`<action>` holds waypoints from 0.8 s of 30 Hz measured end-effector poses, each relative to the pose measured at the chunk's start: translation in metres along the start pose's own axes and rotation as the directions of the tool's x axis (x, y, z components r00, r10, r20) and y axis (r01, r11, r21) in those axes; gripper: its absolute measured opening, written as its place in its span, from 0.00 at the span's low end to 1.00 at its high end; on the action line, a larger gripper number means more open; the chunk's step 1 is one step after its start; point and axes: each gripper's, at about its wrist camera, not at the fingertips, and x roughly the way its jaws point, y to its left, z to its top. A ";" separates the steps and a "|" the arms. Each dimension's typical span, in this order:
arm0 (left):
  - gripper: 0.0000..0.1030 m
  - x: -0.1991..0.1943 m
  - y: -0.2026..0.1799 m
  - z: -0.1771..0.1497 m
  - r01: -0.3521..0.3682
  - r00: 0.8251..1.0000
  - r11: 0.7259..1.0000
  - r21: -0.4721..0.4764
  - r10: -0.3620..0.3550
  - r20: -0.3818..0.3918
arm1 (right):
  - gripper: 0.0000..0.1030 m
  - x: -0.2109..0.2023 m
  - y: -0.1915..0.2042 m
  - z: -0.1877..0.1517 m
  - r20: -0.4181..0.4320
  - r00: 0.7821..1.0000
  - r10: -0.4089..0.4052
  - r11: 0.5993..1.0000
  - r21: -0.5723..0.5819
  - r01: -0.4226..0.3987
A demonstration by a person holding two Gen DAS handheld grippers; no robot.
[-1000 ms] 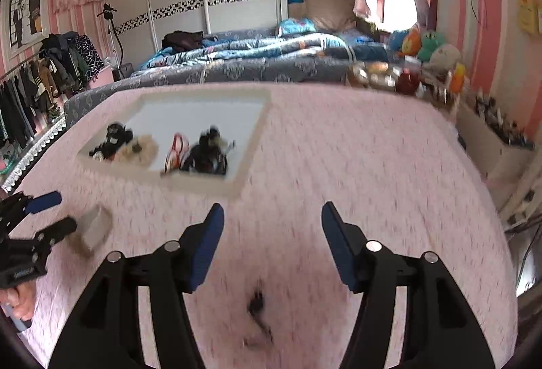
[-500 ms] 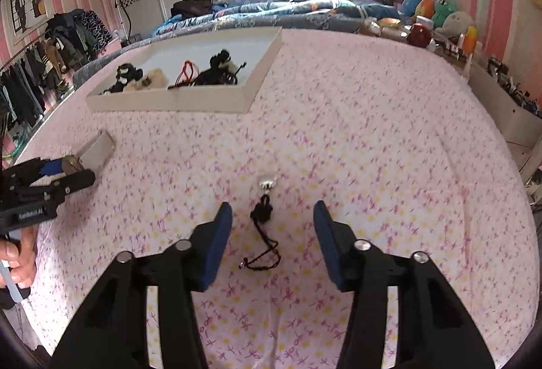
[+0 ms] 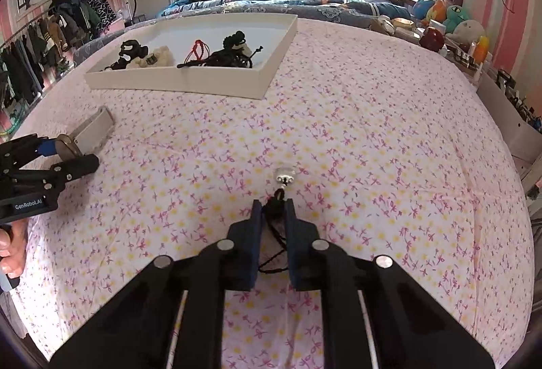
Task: Organize jewelry
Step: 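Grasp the white-strap gold watch with the left tool while the right tool grasps the cord charm, then carry the watch and black cord charm into the white tray with both tools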
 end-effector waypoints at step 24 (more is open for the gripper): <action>0.46 -0.002 0.003 0.000 0.024 1.000 1.000 -0.006 -0.024 0.007 | 0.09 -0.001 0.003 0.000 0.003 1.000 -0.018 1.000 -0.014 0.018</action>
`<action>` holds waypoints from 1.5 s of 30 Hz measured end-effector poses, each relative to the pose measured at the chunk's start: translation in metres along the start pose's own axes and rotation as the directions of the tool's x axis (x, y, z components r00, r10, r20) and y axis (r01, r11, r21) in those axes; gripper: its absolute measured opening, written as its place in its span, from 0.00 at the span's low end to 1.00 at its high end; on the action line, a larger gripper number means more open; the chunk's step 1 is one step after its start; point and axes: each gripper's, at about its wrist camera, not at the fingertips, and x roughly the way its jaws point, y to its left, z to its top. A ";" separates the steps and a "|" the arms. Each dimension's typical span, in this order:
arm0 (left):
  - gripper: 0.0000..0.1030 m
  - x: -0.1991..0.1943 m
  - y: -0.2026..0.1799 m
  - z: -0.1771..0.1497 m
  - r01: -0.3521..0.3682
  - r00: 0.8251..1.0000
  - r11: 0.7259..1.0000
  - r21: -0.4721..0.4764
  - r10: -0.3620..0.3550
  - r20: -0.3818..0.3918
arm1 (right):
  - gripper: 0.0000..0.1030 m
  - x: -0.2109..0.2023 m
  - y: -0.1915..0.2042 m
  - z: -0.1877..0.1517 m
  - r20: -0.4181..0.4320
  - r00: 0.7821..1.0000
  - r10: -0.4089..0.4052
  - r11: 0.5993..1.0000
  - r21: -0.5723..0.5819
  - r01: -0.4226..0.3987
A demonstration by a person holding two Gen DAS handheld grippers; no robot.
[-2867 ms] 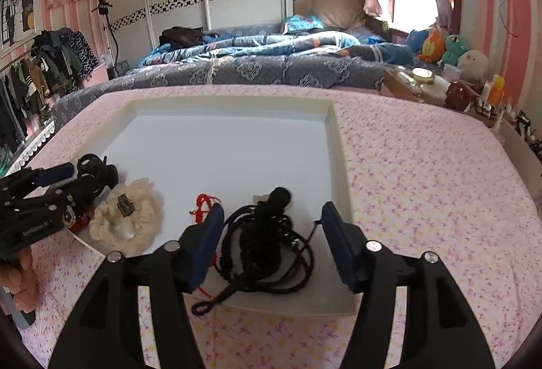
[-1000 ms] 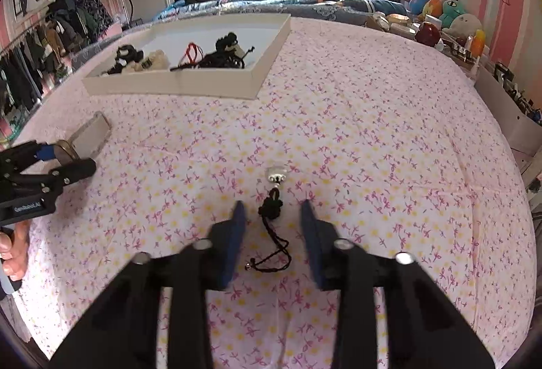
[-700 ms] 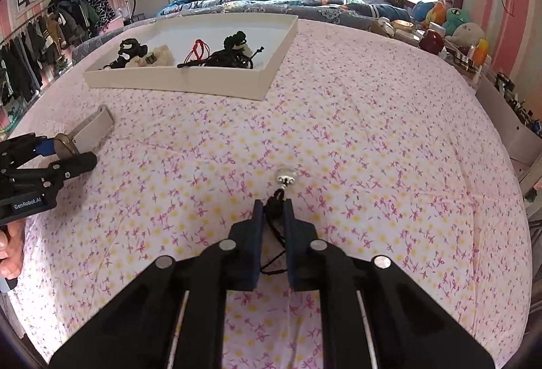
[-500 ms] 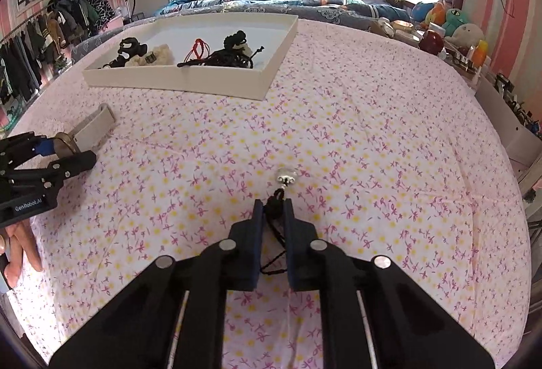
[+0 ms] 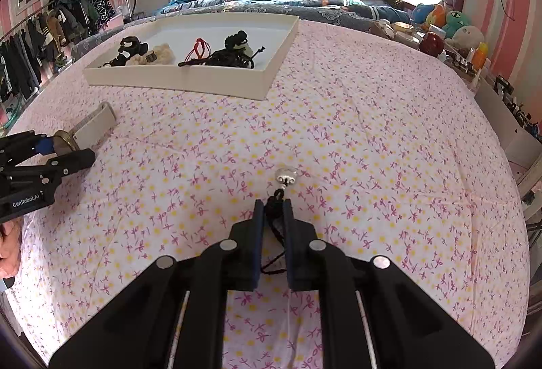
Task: Organize jewelry
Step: 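Carry the watch and black cord charm into the white tray with both tools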
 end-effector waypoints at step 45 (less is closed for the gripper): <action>0.46 -0.014 0.082 0.115 -0.045 0.985 0.999 -0.002 0.045 0.167 | 0.09 -0.008 0.081 0.156 0.269 0.953 0.142 0.985 0.061 -0.164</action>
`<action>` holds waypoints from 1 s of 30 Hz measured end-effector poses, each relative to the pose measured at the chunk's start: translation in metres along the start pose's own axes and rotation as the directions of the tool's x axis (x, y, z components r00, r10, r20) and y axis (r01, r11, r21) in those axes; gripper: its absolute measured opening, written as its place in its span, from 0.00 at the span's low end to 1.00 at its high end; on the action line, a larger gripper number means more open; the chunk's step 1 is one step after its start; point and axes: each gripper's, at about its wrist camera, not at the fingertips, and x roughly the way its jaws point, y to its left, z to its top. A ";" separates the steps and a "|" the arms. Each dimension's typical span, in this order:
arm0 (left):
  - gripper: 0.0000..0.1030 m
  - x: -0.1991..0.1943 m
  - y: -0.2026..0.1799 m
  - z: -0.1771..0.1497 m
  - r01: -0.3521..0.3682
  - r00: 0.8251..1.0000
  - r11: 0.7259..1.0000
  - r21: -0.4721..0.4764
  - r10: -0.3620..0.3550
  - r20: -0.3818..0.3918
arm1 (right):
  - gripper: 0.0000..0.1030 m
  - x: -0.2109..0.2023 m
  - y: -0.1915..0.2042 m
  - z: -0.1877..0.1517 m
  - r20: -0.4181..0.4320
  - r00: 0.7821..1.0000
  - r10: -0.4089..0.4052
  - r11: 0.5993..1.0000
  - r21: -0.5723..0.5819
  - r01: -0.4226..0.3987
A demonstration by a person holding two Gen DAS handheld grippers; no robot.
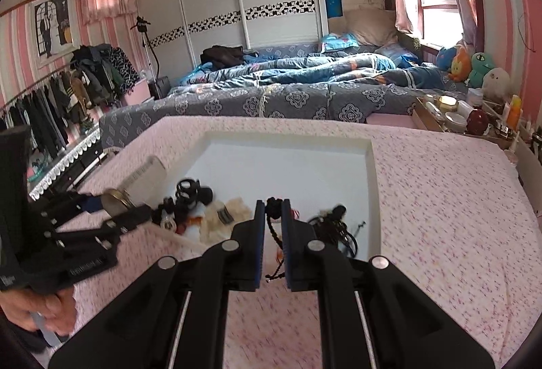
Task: Organize jewelry
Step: 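Carry the watch and black cord charm into the white tray with both tools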
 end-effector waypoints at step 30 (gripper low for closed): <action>0.47 0.074 -0.020 -0.008 0.004 0.999 1.000 -0.006 -0.004 -0.044 | 0.09 0.083 -0.018 -0.017 -0.034 0.998 -0.046 0.999 0.020 0.047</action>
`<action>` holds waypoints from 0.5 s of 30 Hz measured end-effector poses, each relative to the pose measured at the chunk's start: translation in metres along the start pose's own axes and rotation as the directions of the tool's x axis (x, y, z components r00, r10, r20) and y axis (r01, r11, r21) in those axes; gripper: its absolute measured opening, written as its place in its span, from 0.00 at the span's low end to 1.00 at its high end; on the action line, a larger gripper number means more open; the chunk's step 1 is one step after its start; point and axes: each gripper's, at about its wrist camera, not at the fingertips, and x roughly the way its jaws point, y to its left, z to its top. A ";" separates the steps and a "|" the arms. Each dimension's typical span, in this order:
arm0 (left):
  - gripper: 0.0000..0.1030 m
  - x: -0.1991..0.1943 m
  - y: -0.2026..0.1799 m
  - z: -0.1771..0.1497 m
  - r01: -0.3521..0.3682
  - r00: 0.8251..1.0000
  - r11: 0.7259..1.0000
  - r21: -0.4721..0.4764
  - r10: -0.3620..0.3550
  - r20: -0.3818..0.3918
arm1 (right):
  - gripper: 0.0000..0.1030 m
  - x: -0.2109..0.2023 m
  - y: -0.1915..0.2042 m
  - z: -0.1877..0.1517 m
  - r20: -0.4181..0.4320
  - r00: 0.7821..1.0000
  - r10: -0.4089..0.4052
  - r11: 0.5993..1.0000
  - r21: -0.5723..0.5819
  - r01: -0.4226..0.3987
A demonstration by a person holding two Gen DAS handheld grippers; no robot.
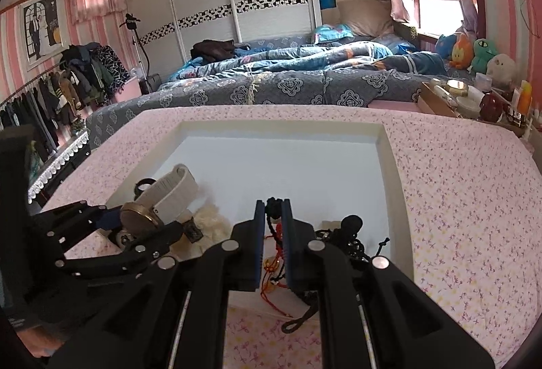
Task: Organize jewelry
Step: 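Carry the watch and black cord charm into the white tray with both tools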
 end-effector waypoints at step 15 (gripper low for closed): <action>0.47 0.022 0.001 -0.004 -0.019 0.999 1.000 0.003 0.019 -0.048 | 0.09 0.024 -0.003 -0.007 -0.076 0.996 -0.038 0.999 -0.001 0.038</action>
